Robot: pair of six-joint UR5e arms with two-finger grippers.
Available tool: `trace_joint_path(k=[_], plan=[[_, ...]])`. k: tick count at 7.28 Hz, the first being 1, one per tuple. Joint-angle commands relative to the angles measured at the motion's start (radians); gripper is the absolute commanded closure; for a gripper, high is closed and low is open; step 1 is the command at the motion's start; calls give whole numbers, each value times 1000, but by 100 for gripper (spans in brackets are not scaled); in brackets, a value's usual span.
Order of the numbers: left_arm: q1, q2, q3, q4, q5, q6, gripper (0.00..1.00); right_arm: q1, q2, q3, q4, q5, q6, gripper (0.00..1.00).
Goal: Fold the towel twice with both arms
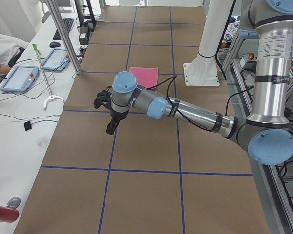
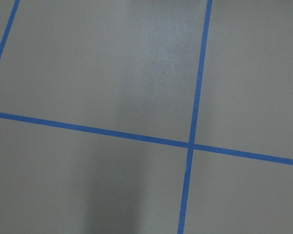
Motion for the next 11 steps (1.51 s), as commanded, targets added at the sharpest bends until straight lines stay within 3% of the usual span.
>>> trace_joint_path(k=[1,2,4,5,6,8,11], plan=[[99,-8,-9,-116,-2,-178,0,-61,2,12,67,33,150,0],[174,-16,-9,-205,0,-337,0,-104,3,27,141,33,304,0],[329,-16,-8,-407,7,-710,0,-240,3,29,400,14,737,0],[393,-34,-6,-478,12,-876,0,-333,3,39,508,-43,915,0],[462,-55,-9,-501,62,-1017,0,-448,5,82,539,-147,1090,0],[655,-111,-8,-554,270,-1287,0,-681,9,168,539,-375,1444,1],[903,-175,-5,-555,537,-1568,0,-988,14,229,536,-711,1795,5]])
